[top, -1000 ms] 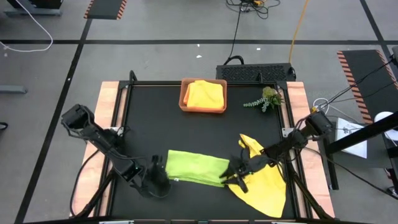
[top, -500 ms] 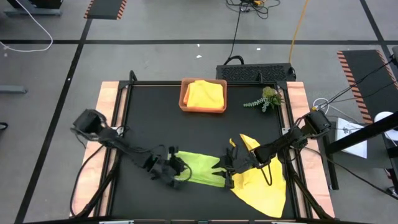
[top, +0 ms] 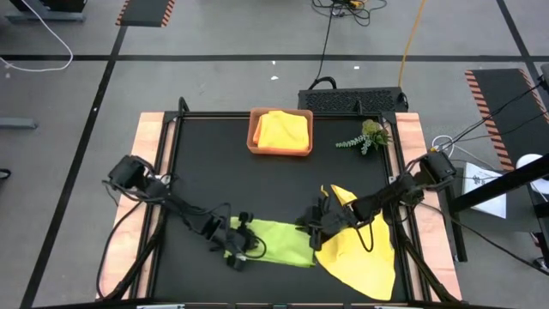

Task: Fold microfiber towels
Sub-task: Fold the green towel

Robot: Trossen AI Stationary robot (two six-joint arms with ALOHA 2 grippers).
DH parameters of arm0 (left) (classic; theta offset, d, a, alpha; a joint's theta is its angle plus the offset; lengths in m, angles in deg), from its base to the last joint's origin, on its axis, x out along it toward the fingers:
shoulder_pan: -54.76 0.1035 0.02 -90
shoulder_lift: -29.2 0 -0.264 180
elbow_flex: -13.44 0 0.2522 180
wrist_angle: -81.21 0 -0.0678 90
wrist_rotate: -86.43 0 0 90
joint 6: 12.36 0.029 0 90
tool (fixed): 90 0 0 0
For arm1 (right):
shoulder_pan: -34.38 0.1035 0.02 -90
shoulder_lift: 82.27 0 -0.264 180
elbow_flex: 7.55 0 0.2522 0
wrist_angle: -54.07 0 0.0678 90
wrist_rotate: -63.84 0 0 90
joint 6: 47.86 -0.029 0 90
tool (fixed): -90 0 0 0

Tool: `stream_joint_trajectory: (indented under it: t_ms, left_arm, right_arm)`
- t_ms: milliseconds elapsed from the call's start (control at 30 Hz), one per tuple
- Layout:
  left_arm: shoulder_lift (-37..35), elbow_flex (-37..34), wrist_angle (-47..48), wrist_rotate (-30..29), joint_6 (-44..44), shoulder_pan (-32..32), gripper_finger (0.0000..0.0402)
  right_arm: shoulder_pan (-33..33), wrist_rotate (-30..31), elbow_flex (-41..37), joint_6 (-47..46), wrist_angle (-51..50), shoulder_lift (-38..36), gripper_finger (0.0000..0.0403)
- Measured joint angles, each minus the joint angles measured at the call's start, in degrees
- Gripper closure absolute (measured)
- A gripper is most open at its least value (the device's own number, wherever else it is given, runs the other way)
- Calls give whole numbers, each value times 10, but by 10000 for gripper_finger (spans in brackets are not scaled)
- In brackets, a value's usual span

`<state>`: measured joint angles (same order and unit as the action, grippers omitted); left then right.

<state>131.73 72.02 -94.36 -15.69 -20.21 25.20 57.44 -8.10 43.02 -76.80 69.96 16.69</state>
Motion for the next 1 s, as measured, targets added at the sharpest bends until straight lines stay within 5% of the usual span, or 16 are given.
stream_joint_trajectory:
  t_ms: [567, 767, 1000]
  left_arm:
    - [-10, 0, -39, 8, 5, -54, 332]
    - [-10, 0, -49, 54, -23, -89, 332]
    - [-24, 0, -90, 1, 29, -118, 332]
  right_arm:
    - [-13, -3, -11, 49, 59, 0, 287]
    - [-8, -7, -11, 71, 57, 0, 287]
    - [3, -123, -11, 67, 36, -17, 287]
